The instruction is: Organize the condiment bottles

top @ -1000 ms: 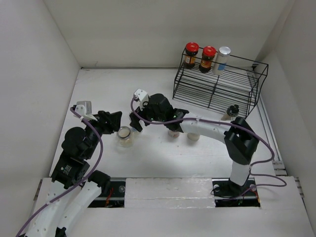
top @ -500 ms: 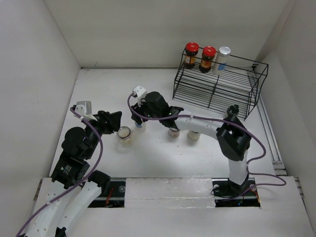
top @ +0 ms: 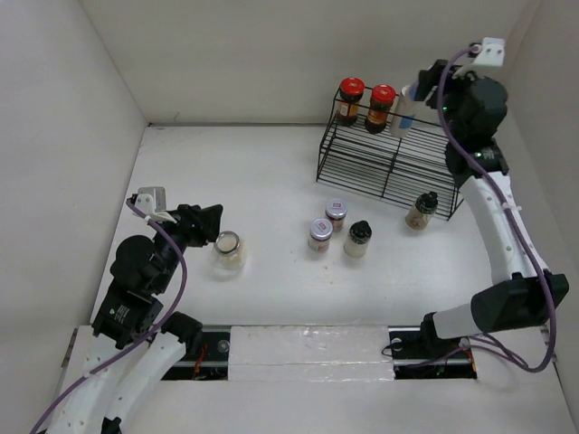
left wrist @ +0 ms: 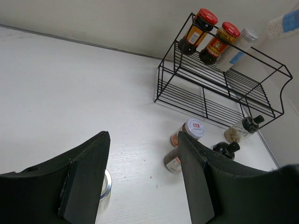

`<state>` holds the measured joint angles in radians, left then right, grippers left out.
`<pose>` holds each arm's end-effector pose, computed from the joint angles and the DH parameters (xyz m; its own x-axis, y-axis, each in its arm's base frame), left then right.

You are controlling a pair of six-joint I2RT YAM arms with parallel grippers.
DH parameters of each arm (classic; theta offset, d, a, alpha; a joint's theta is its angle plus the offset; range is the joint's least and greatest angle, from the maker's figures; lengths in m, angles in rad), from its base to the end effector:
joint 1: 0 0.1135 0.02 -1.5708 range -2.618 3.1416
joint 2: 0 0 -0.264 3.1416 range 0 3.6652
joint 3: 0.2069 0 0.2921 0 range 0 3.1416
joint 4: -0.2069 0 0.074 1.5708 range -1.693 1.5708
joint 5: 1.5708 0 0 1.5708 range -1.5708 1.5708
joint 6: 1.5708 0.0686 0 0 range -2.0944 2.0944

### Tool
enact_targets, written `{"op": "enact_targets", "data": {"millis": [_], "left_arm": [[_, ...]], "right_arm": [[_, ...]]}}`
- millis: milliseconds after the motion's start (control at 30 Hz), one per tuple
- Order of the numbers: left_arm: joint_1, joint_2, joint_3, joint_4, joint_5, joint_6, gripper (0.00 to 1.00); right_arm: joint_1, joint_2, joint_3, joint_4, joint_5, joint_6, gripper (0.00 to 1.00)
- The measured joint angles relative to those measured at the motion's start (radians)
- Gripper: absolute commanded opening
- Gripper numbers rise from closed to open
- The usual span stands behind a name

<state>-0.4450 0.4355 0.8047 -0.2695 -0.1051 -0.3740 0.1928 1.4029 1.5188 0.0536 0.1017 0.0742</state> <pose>0.1539 -0.0654 0.3982 -0.0383 -0.3842 -0.9224 0.3436 0.8618 -0.3732 0.3872 0.0685 0.4904 0.1583 0.1060 -0.9817 -0.1044 0.9904 0.0902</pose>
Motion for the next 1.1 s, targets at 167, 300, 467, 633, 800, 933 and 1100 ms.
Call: {"op": "enact_targets", "data": {"millis": [167,300,467,633,800,933,1100], "left_arm": [[0.000,-0.003,0.000,0.001,0.001,0.000,0.56],[0.000,-0.004,0.000,0.002,0.001,0.000,0.56],[0.000,-0.006,0.000,0.003,0.005,0.000,0.56],[0.000,-0.006,0.000,0.003,0.016,0.000,0.56],[0.000,-0.006,0.000,0.003,0.018,0.000,0.56],[0.000,-0.006,0.000,0.003,0.018,0.000,0.56],[0.000,-0.006,0.000,0.003,0.018,0.000,0.56]], "right_arm": [[-0.210,0.083,0.106,-0.083,-0.011,0.039,0.34],[-0.291,0.200,0.197,-0.161,-0.047,0.055,0.34],[-0.337,0.305,0.230,-0.214,-0.091,0.056,0.34],[-0.353,0.357,0.262,-0.245,-0.126,0.056,0.34],[-0.354,0.360,0.272,-0.243,-0.154,0.056,0.34],[-0.336,0.389,0.274,-0.234,-0.158,0.057,0.34],[-0.302,0.485,0.294,-0.256,-0.154,0.056,0.42]]}}
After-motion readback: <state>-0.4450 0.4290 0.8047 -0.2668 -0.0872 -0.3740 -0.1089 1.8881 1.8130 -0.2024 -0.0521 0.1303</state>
